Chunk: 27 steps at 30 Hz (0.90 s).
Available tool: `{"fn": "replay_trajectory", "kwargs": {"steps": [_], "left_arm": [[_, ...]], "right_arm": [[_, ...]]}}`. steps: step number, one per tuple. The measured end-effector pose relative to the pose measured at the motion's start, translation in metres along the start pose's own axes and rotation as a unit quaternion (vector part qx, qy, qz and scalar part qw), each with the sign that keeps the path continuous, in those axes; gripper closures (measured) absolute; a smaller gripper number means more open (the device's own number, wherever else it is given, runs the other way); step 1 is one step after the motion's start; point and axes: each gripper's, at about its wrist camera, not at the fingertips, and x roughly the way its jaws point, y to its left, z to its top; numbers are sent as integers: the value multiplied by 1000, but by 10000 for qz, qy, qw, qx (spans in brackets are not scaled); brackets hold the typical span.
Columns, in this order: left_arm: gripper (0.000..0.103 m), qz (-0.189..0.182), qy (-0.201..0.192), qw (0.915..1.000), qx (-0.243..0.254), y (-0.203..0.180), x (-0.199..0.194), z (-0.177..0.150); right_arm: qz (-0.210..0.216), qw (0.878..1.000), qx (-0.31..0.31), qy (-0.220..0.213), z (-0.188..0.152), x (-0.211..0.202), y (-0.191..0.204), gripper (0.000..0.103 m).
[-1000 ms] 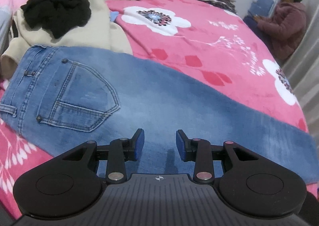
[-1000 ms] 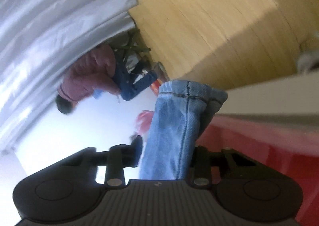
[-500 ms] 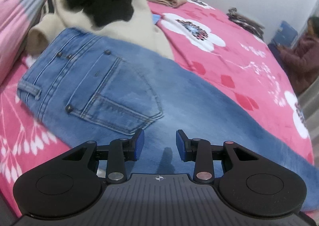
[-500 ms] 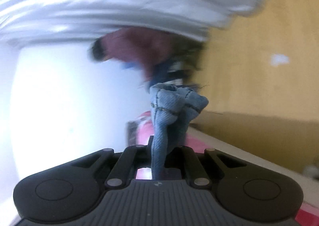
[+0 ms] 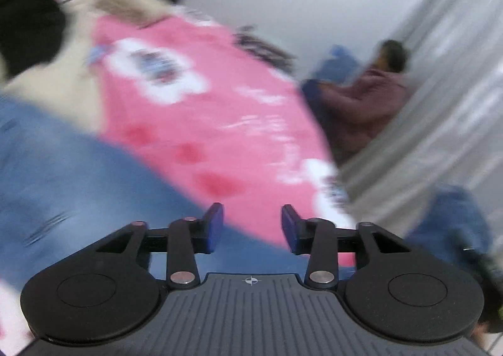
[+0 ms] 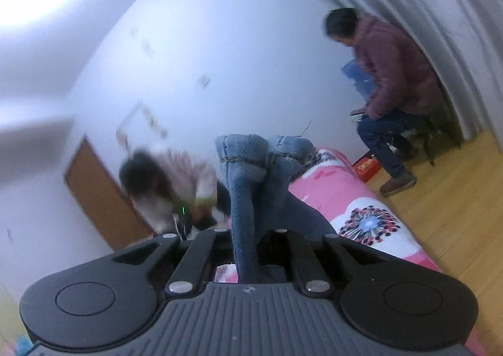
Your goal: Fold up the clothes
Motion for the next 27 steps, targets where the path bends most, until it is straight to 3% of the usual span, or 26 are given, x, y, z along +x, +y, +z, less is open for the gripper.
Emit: {"fn": "replay_trajectory", "kwargs": {"steps": [3, 4, 7, 9, 11, 14, 18, 21, 23, 25, 26, 27], "left_arm": [[34, -632, 81, 9978, 207, -43, 9, 9], [33, -946, 237, 9952, 102, -53, 14, 9], [24, -1837, 780, 9775, -688, -66, 30, 0], [14, -2124, 1048, 9644, -1175, -68, 43, -8], [9, -2236, 1193, 9556, -1505, -69, 56, -16], [9, -2098, 1403, 9524, -1711, -70, 78, -21], [11, -2004, 1927, 9414, -1909, -70, 101, -23], [21, -1821, 2000, 9482, -1664, -71, 101, -24], [41, -1473, 2057, 9570, -1419, -74, 99, -25], [83, -1181, 2070, 9647, -1123, -74, 94, -26], [90, -1063, 2078, 9673, -989, -73, 92, -25], [90, -1020, 2059, 9684, -973, -69, 88, -23]], "right_arm": [[-5, 9995, -221, 235, -17, 5, 18, 96], [-40, 9989, -324, 325, -22, 7, 22, 96], [-85, 9965, -657, 518, -39, 9, 31, 96], [-102, 9946, -856, 576, -46, 11, 36, 96], [-152, 9925, -1068, 576, -51, 14, 40, 96], [-317, 9844, -1628, 587, -62, 16, 47, 96], [-261, 9643, -2525, 756, -84, 13, 68, 96], [-194, 9372, -3389, 804, -104, 11, 84, 96], [-143, 9131, -3993, 817, -119, 8, 95, 96], [-142, 8922, -4441, 807, -131, 9, 103, 96], [-125, 8893, -4497, 825, -134, 12, 105, 96], [-108, 8863, -4553, 843, -136, 15, 107, 96]]}}
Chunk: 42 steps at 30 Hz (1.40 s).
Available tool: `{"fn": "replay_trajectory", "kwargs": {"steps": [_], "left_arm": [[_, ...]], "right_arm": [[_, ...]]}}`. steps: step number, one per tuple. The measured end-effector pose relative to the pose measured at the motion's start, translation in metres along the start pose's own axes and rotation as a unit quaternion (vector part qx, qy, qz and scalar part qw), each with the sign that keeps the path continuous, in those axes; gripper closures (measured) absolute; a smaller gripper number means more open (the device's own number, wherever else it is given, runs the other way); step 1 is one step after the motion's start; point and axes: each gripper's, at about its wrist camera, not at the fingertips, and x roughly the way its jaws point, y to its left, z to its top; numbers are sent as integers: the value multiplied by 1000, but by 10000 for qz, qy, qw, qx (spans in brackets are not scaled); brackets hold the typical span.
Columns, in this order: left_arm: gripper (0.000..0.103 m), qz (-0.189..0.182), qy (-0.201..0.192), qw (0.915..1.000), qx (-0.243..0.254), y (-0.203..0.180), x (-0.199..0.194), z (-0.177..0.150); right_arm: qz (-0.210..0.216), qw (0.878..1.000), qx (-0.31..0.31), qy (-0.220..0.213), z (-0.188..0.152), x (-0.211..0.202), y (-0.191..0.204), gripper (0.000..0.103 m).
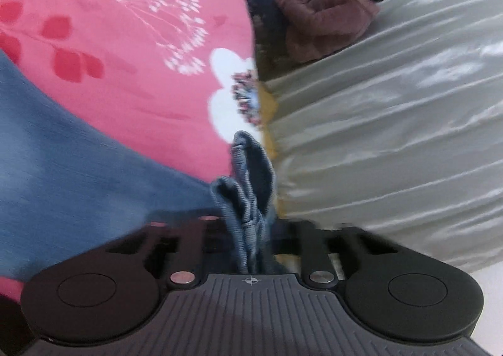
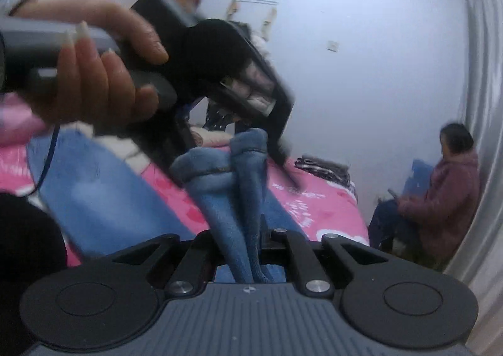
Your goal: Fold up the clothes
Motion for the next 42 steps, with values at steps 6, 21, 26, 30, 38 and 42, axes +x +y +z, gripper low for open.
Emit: {"fn": "replay_trajectory", "kwargs": {"steps": [6, 21, 26, 30, 38, 42], "left_arm": [[91, 30, -456, 9965, 703, 1, -54, 18], [91, 1486, -1570, 9761, 240, 109, -224, 73], [91, 1659, -1576, 9733, -188, 165, -245, 88], [91, 2039, -1518, 9669, -199, 202, -257, 96], [91, 2869, -1387, 9469, 432, 252, -267, 105], [91, 2895, -1399, 9435, 802, 266, -258, 102]], "right_arm": [[198, 9987, -320, -337, 42, 21, 30, 96], [1793, 9756, -1040, -729, 144, 123, 174, 95], [2156, 9708, -953, -436, 157, 166, 228, 95], [2381, 9654, -1035, -241, 156, 197, 270, 95], [2716, 9588, -820, 154, 170, 245, 353, 85], [2752, 9564, -902, 365, 165, 243, 366, 63]]}}
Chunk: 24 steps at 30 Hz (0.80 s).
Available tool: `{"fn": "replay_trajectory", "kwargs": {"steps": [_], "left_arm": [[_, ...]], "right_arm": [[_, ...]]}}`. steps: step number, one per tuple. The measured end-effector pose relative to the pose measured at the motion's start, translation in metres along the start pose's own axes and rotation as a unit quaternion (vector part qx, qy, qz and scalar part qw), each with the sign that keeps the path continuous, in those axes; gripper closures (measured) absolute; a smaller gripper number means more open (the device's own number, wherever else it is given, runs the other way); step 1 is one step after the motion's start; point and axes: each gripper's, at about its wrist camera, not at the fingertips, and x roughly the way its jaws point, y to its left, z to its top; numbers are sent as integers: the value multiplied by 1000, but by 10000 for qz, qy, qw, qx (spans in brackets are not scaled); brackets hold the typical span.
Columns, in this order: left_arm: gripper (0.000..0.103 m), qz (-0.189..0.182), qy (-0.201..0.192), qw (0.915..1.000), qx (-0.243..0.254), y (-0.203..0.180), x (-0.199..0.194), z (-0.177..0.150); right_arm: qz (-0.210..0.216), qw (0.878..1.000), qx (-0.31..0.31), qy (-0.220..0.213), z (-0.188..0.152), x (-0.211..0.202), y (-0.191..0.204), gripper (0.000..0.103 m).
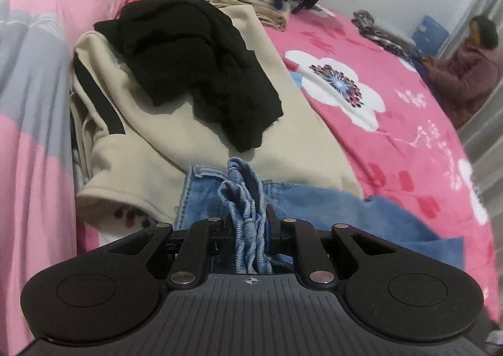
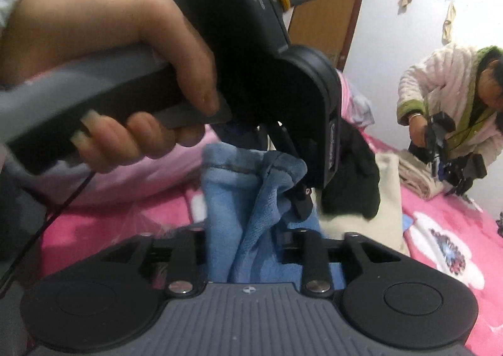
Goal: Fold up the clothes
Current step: 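Open both tools to release the folded jeans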
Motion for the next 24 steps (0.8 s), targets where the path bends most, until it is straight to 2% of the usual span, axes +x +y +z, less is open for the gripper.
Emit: {"fn": "replay_trajectory", "kwargs": {"steps": [3, 6, 8, 10, 14, 16, 19, 21, 23, 24], "left_arm": [[89, 38, -62, 9997, 219, 4, 6, -6], [80, 97, -171, 9990, 391, 10, 10, -10], [66, 327, -214, 9989, 243, 17, 10, -13], [53, 768, -299, 9966, 91, 22, 3, -16], [50, 1138, -550, 9919, -110, 26, -19, -19], [50, 1155, -789, 9902, 29, 14, -33, -20], [50, 620, -961, 9903, 792, -27, -44, -25], [49, 69, -855, 9882, 1269, -66, -39, -31], [48, -627, -581, 9810, 1743, -108, -25, -37], [46, -997, -407, 9740, 1991, -130, -15, -39]], "right_arm": [[284, 9993, 224, 33, -3, -25, -9, 51], [271, 9962, 809, 157, 1, -52, -37, 51], [-31, 9933, 1131, 242, -2, -70, -64, 51], [-478, 9887, 1388, 305, -10, -95, -96, 49], [-1191, 9693, 1993, 812, -52, -144, -163, 44], [-1303, 9559, 2346, 1194, -80, -160, -191, 43], [-1344, 9310, 2896, 1772, -128, -180, -222, 43], [-1166, 9177, 3249, 1966, -157, -191, -236, 42], [-786, 9140, 3417, 2041, -176, -194, -230, 42], [-583, 9127, 3474, 2072, -184, -194, -225, 41]]}}
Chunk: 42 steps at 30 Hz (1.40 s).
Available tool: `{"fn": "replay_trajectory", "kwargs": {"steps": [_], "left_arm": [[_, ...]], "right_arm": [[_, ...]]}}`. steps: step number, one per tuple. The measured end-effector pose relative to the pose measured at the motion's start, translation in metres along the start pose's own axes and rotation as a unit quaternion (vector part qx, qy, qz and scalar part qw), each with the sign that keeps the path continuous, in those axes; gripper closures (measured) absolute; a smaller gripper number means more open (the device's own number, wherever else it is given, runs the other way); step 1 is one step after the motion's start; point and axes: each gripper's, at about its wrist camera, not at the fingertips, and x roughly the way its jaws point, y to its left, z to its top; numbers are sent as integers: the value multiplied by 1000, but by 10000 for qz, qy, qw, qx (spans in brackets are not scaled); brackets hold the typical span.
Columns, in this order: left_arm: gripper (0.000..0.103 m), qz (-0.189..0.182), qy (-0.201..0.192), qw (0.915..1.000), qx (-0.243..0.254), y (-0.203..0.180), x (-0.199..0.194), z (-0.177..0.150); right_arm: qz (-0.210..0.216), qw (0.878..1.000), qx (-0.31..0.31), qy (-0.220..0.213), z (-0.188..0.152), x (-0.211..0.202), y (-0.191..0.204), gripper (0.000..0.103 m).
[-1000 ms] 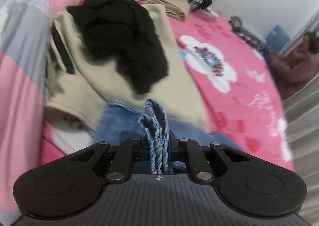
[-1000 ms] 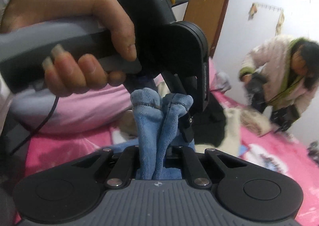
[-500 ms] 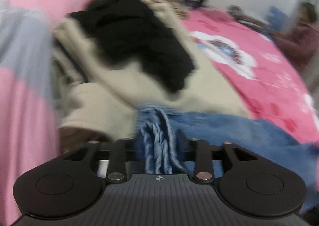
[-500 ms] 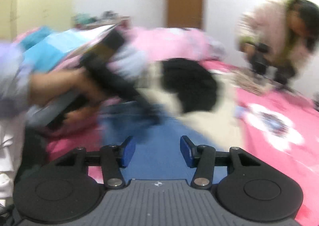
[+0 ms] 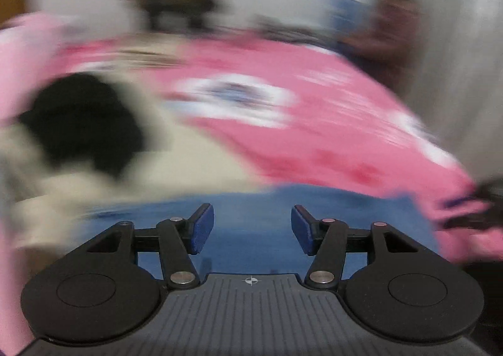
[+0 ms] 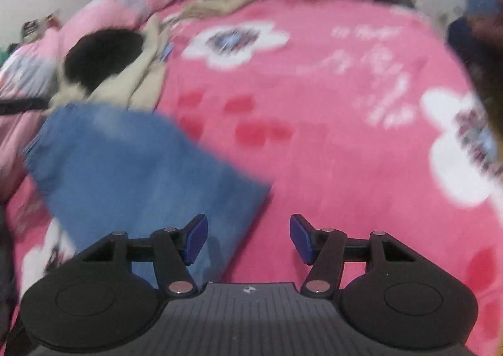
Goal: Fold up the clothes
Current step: 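Open both tools to release the folded jeans, then close the left tool on the edge of the folded jeans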
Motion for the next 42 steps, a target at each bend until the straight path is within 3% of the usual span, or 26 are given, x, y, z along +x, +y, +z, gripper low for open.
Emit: {"fn": "replay_trajectory", "kwargs": {"steps": [1, 5, 7, 11, 12, 13, 14, 15, 21, 23, 25, 26, 29, 30, 32, 34, 36, 37, 39, 42], "left_arm": [[46, -336, 126, 9991, 243, -18, 17, 4], [42, -1102, 499, 9884, 918, -62, 78, 15], [41, -1520, 682, 9821, 884, -70, 108, 20], [47, -2098, 1276, 9685, 413, -76, 153, 26], [59, -2192, 1360, 9657, 294, -75, 158, 27], [87, -2296, 1394, 9631, 179, -76, 159, 29], [96, -2372, 1373, 9617, 64, -76, 158, 30], [100, -2373, 1356, 9619, 68, -77, 156, 33], [101, -1741, 1376, 9731, 615, -91, 148, 45], [96, -1797, 1297, 9737, 528, -92, 149, 47], [50, -1877, 1446, 9706, 431, -90, 156, 50], [48, -1910, 1476, 9695, 434, -91, 161, 50], [55, -1899, 1633, 9666, 545, -96, 173, 46], [69, -1884, 1673, 9656, 638, -99, 176, 42], [81, -1445, 1625, 9687, 1197, -113, 182, 31], [100, -954, 1220, 9733, 1696, -129, 178, 24], [103, -337, 792, 9698, 2283, -143, 176, 19], [103, -303, 762, 9691, 2327, -143, 177, 18], [102, -418, 641, 9772, 1982, -137, 172, 22], [102, -1003, 386, 9821, 1548, -131, 145, 32]], "right_arm": [[175, 9998, 40, 85, -9, 1, 0, 40], [773, 9942, 718, 207, -16, 24, -18, 37], [1091, 9872, 1143, 202, -13, 31, -35, 28], [1543, 9753, 1569, 179, -16, 36, -54, 23], [1604, 9747, 1550, 137, -16, 36, -54, 24], [1622, 9750, 1517, 111, -16, 36, -54, 27], [1601, 9760, 1471, 99, -16, 36, -54, 32], [1595, 9764, 1456, 71, -16, 35, -54, 39], [1604, 9756, 1486, -197, -16, 29, -58, 60], [1593, 9750, 1546, -111, -17, 36, -61, 67], [1708, 9695, 1760, -28, -20, 43, -68, 72], [1757, 9669, 1852, -15, -22, 44, -71, 73], [1723, 9644, 2004, 34, -24, 48, -73, 75], [1696, 9643, 2032, 41, -24, 48, -73, 75], [1620, 9657, 2027, 17, -23, 48, -72, 78], [1496, 9712, 1851, -144, -20, 44, -69, 80], [1369, 9765, 1636, -297, -14, 41, -67, 80], [1315, 9791, 1515, -325, -10, 40, -66, 80], [1258, 9826, 1331, -320, -5, 39, -67, 80], [1389, 9815, 1315, -52, -9, 37, -74, 75]]}}
